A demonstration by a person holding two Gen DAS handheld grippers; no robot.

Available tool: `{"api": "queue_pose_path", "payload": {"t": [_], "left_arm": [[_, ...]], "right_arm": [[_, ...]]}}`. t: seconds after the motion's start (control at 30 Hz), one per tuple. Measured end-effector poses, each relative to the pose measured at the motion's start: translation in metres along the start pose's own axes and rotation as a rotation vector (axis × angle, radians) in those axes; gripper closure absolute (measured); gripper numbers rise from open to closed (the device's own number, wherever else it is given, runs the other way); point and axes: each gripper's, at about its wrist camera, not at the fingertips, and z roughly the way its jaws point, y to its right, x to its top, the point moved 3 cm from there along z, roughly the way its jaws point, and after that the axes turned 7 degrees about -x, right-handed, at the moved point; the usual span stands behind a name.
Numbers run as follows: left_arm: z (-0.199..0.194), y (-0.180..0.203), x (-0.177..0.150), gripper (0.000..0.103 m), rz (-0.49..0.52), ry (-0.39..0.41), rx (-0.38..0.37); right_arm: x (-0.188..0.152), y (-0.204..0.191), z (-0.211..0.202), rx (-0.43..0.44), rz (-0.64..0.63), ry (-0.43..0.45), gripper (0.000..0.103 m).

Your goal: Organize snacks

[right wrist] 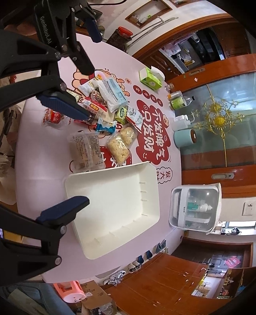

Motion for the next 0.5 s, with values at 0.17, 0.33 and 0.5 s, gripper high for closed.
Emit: {"api": "queue_pose_path", "payload": {"t": [0.17,0.33,0.5], "left_arm": [[-0.0022,0.0029,-0.0040,0.002,-0.014,0.010,0.004],[-0.0071,-0.0014,-0.0053,0.002,-0.027,0.016,0.005],[-0.0095,-0.0040,-0.0056,0.002,-0.030,0.018,0.008]], "right_arm": [[-0.0009,-0.0015,-0.0037,0.010,-0.017,0.016,0.023],[-0.0007,-0.0052,-0.0080,0.013,-0.034,0.039,0.023],[-0.0014,-0.0060,-0.0078,0.025,-0.033,0.036,0.023]]}}
